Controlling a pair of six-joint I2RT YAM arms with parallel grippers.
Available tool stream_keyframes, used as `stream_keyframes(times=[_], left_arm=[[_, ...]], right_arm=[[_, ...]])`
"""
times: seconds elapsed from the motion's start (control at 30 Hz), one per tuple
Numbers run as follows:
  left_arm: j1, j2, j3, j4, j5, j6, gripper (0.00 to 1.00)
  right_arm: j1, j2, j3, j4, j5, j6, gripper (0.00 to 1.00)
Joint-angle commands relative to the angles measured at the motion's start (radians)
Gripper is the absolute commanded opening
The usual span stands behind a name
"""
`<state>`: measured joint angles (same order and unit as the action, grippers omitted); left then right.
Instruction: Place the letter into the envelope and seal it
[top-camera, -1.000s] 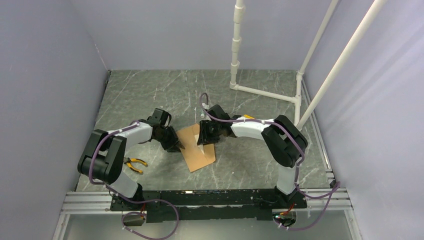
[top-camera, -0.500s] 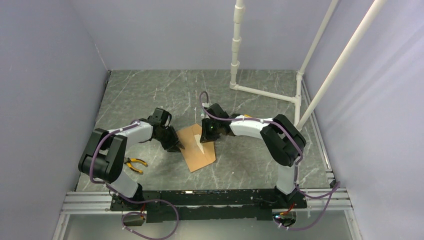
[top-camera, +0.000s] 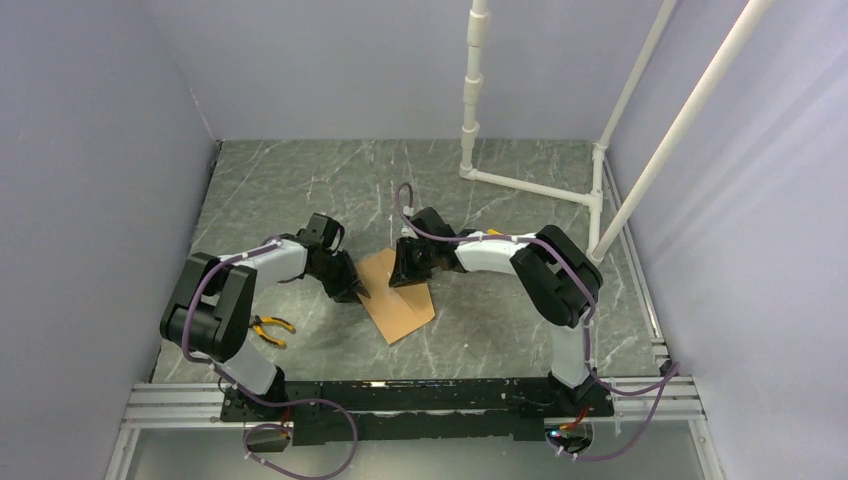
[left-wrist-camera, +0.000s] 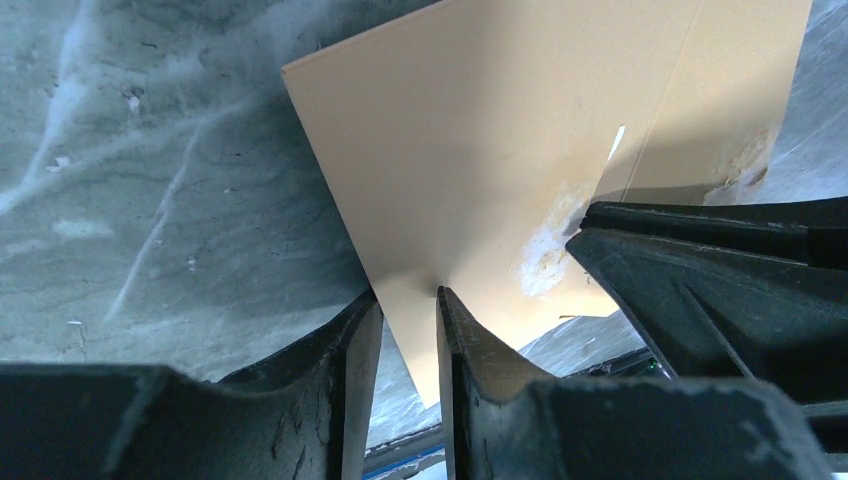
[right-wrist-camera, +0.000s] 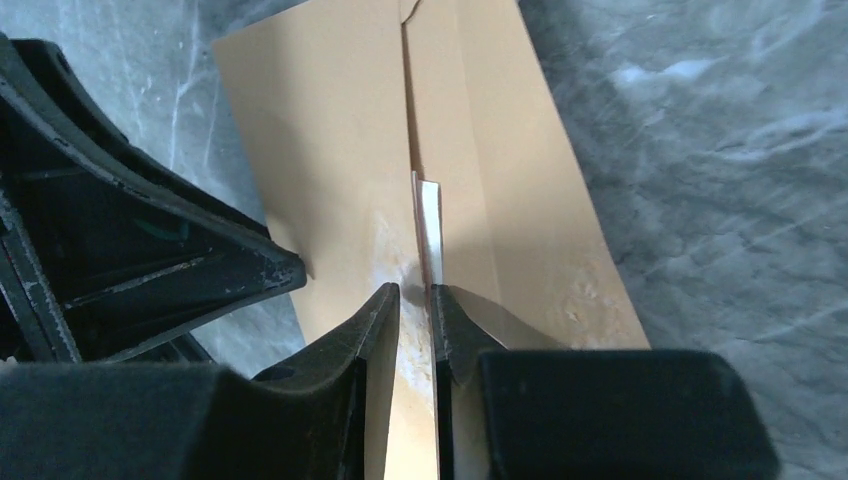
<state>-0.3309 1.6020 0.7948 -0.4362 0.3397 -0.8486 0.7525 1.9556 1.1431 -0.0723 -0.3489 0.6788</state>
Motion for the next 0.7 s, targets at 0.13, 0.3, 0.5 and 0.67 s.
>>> stream_keyframes(times=[0.13, 0.3, 0.5, 0.67], left_arm=[[-0.002, 0.046, 0.0, -0.014, -0.168, 0.074, 0.35], [-0.002, -0.021, 0.012, -0.055, -0.196, 0.07, 0.4], [-0.002, -0.161, 0.062, -0.17, -0.262, 0.079, 0.52], [-0.001, -0.318, 0.074, -0.264, -0.325, 0.08, 0.65]], right_arm=[[0.001, -0.048, -0.039, 0.102, -0.06, 0.047, 0.27], [-0.005, -0.179, -0.063, 0.078, 0.009, 0.03, 0.34], [-0.006, -0.396, -0.134, -0.023, 0.173, -0.022, 0.43], [-0.012, -0.531, -0.201, -0.125, 0.328, -0.054, 0.49]])
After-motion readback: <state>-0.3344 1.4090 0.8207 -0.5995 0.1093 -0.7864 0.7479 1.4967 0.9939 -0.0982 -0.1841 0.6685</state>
